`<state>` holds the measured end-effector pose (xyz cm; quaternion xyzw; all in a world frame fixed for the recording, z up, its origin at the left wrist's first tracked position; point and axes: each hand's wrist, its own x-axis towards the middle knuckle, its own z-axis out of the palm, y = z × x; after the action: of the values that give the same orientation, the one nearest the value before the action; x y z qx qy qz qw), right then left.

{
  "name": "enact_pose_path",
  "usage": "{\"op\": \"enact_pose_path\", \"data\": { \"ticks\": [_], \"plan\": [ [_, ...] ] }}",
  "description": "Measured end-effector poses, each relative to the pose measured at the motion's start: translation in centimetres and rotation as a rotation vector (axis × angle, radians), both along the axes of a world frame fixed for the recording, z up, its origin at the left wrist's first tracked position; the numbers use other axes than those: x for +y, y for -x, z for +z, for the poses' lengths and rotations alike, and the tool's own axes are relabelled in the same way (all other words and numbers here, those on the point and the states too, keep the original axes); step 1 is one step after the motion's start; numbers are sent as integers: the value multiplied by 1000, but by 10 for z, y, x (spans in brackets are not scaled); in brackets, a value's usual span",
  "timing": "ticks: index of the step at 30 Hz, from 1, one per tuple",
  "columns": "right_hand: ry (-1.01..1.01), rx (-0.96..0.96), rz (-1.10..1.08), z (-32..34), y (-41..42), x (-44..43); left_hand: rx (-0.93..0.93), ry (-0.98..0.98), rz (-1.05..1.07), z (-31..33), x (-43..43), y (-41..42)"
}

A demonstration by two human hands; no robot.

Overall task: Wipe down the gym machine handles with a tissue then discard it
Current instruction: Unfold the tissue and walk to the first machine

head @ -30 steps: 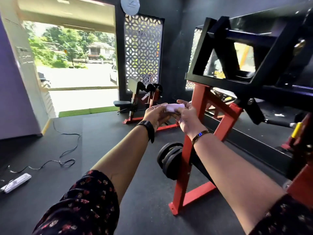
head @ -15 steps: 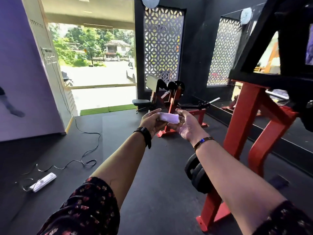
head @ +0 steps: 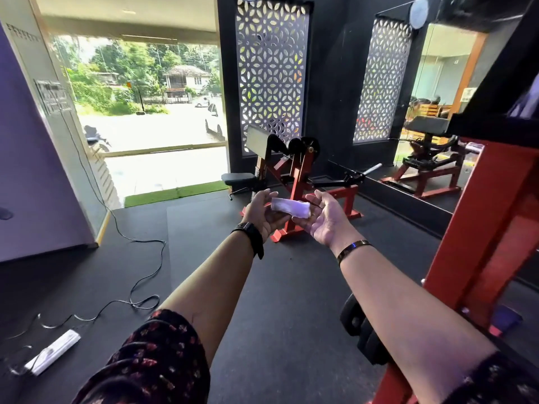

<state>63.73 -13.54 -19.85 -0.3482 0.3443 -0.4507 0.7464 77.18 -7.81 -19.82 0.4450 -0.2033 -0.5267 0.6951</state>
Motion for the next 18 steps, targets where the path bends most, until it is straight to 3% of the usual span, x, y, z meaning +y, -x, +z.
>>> {"op": "enact_pose_path", "data": {
  "ticks": [18],
  "plan": [
    [-2, -29, -77, 11, -101, -319, 42, 19, -93, 9, -322, -103]
  ]
}}
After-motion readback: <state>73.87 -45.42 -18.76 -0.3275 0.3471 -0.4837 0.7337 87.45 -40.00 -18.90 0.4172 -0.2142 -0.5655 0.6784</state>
